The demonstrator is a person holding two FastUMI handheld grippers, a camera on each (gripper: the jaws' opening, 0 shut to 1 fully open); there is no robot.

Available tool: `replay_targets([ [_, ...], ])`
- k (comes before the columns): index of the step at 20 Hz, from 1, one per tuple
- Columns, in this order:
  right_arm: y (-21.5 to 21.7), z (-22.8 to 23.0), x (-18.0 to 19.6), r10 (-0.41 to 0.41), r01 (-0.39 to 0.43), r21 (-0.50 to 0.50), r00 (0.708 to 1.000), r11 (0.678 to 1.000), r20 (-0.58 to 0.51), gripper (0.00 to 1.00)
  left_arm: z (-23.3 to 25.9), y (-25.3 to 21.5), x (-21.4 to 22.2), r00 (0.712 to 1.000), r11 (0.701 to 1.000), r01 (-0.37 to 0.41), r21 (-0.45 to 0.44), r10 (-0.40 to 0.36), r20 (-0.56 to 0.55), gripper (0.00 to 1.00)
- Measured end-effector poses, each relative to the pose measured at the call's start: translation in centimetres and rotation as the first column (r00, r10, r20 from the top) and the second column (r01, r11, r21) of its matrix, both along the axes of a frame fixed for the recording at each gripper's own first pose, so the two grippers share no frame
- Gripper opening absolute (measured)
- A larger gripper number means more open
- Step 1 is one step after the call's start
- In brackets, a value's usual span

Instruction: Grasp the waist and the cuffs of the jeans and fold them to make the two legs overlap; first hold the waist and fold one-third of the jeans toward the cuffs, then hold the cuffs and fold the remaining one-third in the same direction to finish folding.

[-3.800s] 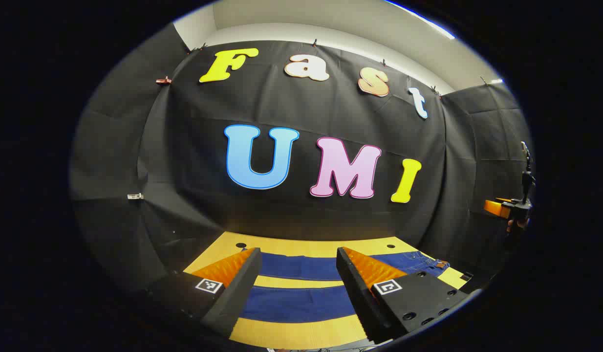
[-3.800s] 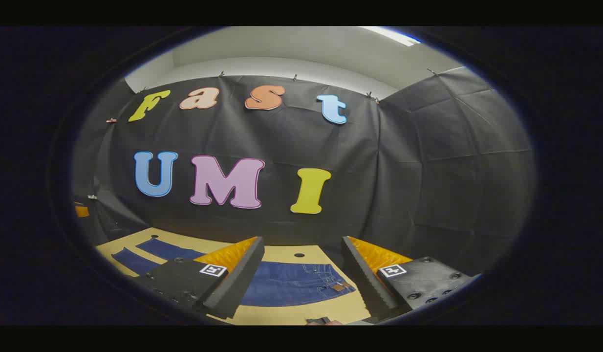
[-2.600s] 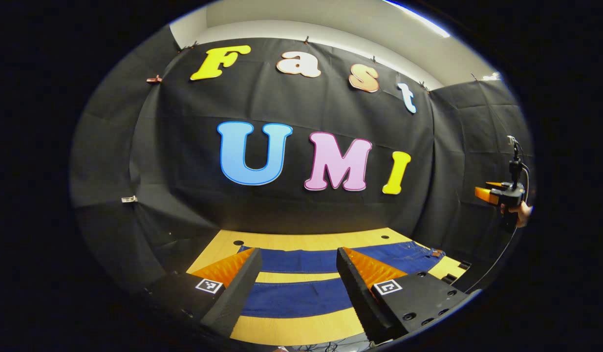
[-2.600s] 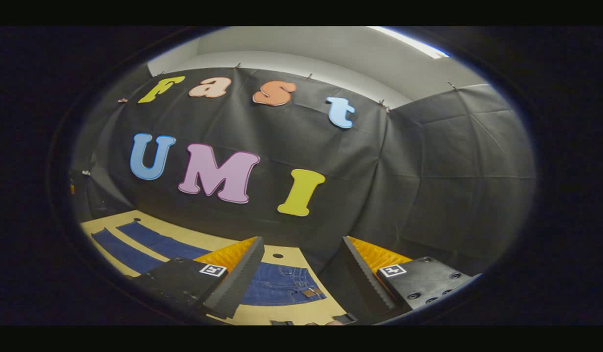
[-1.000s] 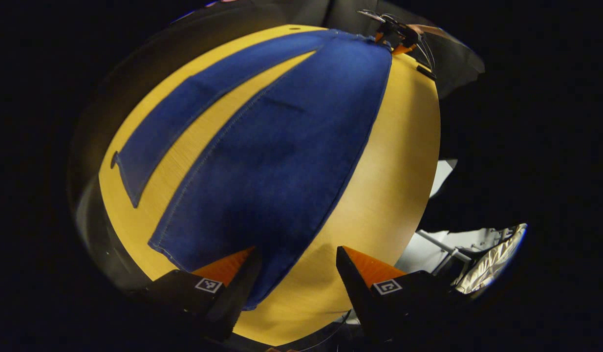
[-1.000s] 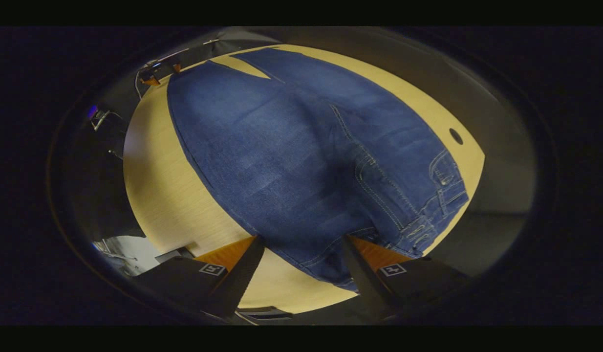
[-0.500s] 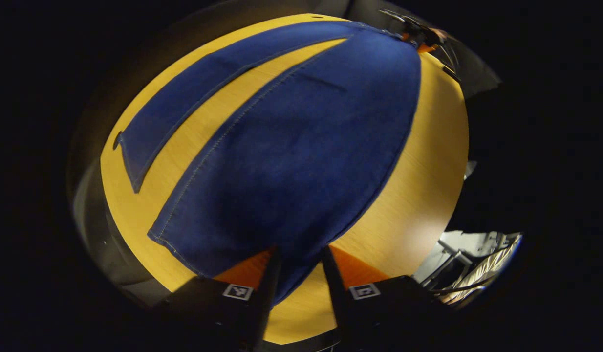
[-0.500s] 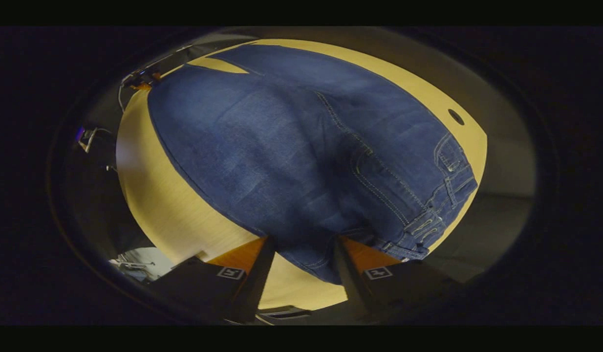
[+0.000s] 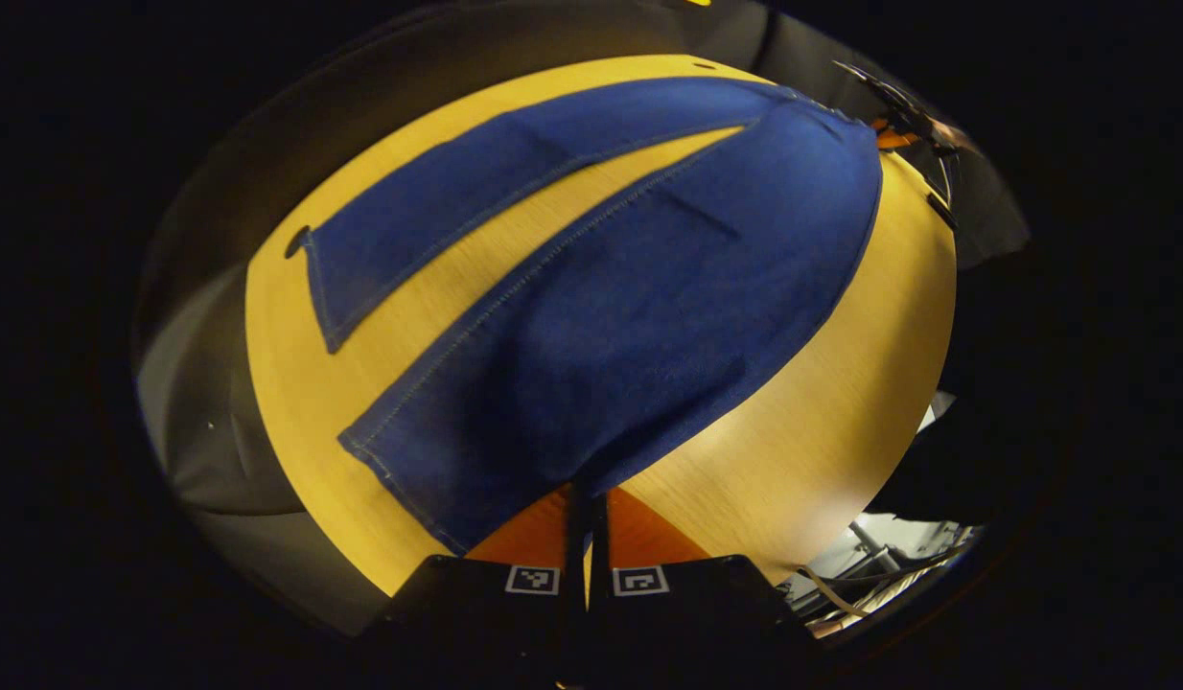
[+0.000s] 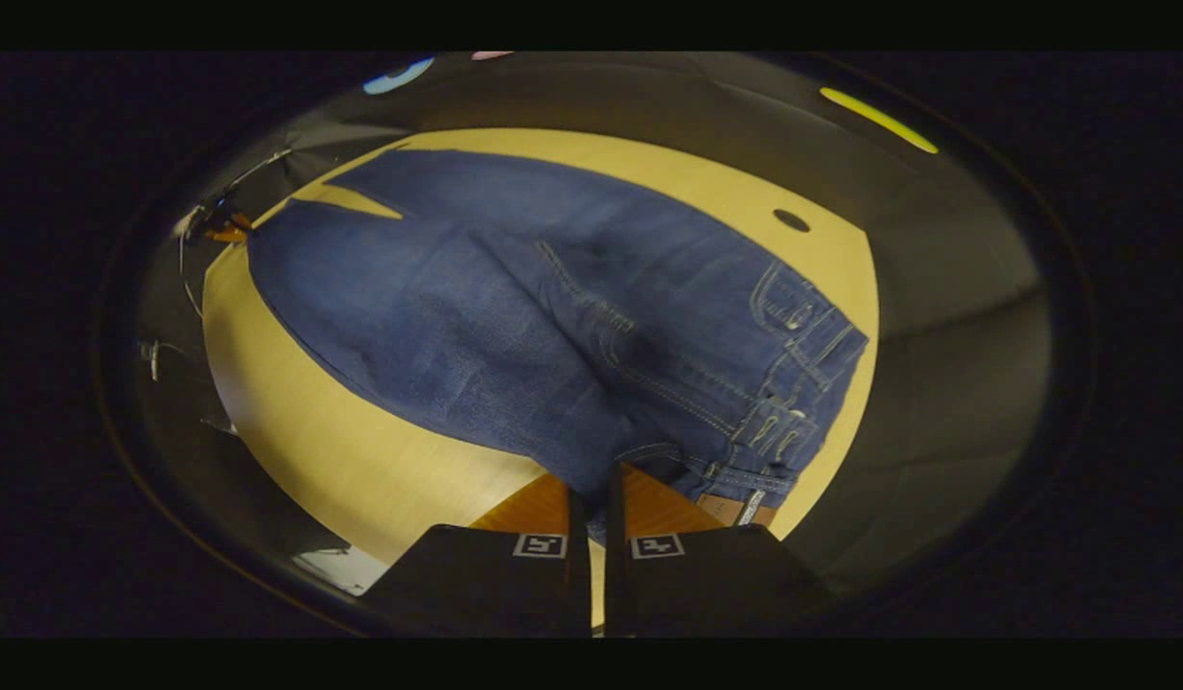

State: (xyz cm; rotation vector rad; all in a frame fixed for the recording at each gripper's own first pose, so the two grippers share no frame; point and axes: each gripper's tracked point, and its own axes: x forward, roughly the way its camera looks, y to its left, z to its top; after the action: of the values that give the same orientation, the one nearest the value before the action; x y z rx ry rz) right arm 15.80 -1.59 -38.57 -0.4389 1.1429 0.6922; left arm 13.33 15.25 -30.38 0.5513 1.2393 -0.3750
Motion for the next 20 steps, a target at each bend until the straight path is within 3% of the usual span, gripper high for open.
replay_targets([
  [2,0.8,3.0,1.5,-0.040,0.038,0.038,0.998,0.999,0.058,0.04,2.5,-0.1,2.1,0.997,0.999,-0.031,-0.013,0.032,0.064,0.10],
  [4,1.6,5.2,3.8,-0.052,0.045,0.057,0.991,0.997,0.125,0.10,4.7,0.1,5.3,0.990,0.999,-0.048,-0.019,0.050,0.129,0.06],
  [7,2.8,8.3,7.2,-0.085,0.069,0.083,0.975,0.994,0.204,0.10,8.4,0.8,11.4,0.968,0.994,-0.103,-0.031,0.108,0.227,0.06],
  [10,3.9,9.6,11.9,-0.175,0.147,0.127,0.953,0.981,0.246,0.07,10.4,1.3,18.2,0.943,0.983,-0.173,-0.056,0.182,0.279,0.06],
  [14,4.7,6.7,17.9,-0.250,0.226,0.121,0.936,0.967,0.249,0.10,7.7,2.4,25.7,0.932,0.966,-0.254,-0.036,0.255,0.256,0.06],
  [17,5.8,1.7,21.6,-0.299,0.287,0.087,0.929,0.954,0.219,0.09,4.0,2.9,30.9,0.895,0.930,-0.364,-0.061,0.367,0.254,0.02],
  [19,6.2,-0.7,22.4,-0.309,0.305,0.054,0.927,0.951,0.212,0.09,2.6,3.9,31.9,0.880,0.915,-0.404,-0.010,0.392,0.268,0.06],
  [20,6.1,-1.6,22.8,-0.321,0.318,0.048,0.923,0.947,0.211,0.10,2.5,4.5,32.2,0.870,0.907,-0.421,0.018,0.397,0.293,0.14],
])
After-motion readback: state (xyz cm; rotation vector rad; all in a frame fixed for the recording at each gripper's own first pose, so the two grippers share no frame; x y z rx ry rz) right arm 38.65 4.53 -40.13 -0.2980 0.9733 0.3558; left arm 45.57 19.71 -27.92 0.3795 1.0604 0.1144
